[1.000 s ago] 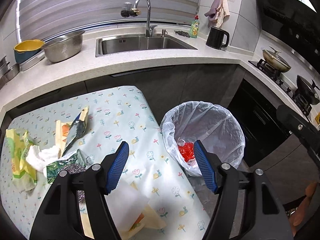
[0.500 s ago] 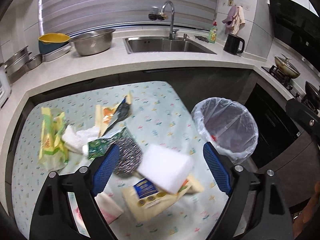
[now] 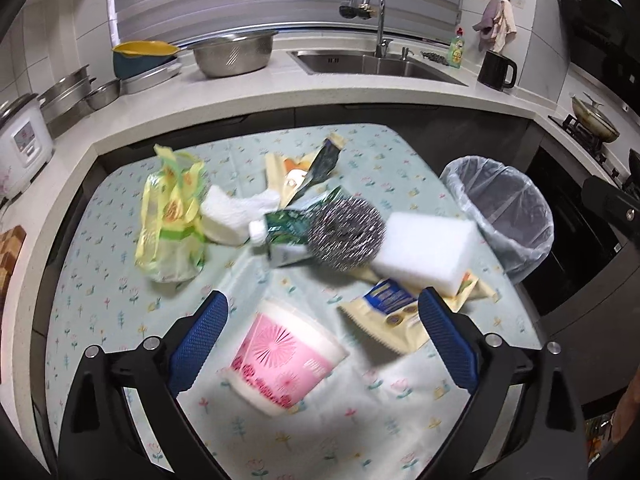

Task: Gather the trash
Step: 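Bring both tools back to the table toward the pink paper cup, then close the left tool on the pink paper cup while the right tool reaches the steel scrubber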

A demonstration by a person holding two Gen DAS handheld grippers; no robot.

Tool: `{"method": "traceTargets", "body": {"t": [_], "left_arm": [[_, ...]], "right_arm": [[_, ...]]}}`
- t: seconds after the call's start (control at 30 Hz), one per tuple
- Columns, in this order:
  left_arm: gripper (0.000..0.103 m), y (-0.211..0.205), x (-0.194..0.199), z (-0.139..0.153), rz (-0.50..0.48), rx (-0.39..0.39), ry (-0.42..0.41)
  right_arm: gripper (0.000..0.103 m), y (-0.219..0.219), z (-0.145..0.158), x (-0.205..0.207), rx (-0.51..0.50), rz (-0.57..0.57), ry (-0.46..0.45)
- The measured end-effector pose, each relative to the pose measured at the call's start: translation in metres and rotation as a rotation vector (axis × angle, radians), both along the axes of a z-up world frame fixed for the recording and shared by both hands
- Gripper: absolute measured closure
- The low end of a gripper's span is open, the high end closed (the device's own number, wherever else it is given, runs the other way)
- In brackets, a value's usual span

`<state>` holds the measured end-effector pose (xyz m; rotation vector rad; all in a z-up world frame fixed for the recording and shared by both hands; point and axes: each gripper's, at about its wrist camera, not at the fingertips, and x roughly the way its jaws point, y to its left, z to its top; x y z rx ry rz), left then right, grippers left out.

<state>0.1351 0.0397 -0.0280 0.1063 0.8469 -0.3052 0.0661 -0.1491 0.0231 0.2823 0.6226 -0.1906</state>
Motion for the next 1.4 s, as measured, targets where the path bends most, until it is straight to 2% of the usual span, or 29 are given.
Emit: {"method": "traceTargets", "body": {"t": [0.3,0.6,0.9,1.07,1.4], "left_arm": [[0.010,0.031,-0.009,-0.040,0.030,-0.002,0.067],[0.010,0.042,-0.002,-0.070,0.065,-0.017,0.122],[0.011,0.037,0.004,-0.089,0.017,-0.045,0.159],[0.025,0.033,0.002,-0.092,-0.013,-0.047,0.170],[0.040,0.040,-0.002,-0.084,-0.004,-0.078,0.164]], "right_arm": [[0.041,0.019,-0.032,0.005,0.033,0.031,0.063],[0.041,0.036,-0.048,0.015,0.039,0.062,0.099],[0.041,0.045,-0.060,0.024,0.046,0.080,0.132],[0.041,0.049,-0.063,0.026,0.045,0.084,0.140],[0.041,0.058,-0.065,0.033,0.038,0.098,0.150]]}}
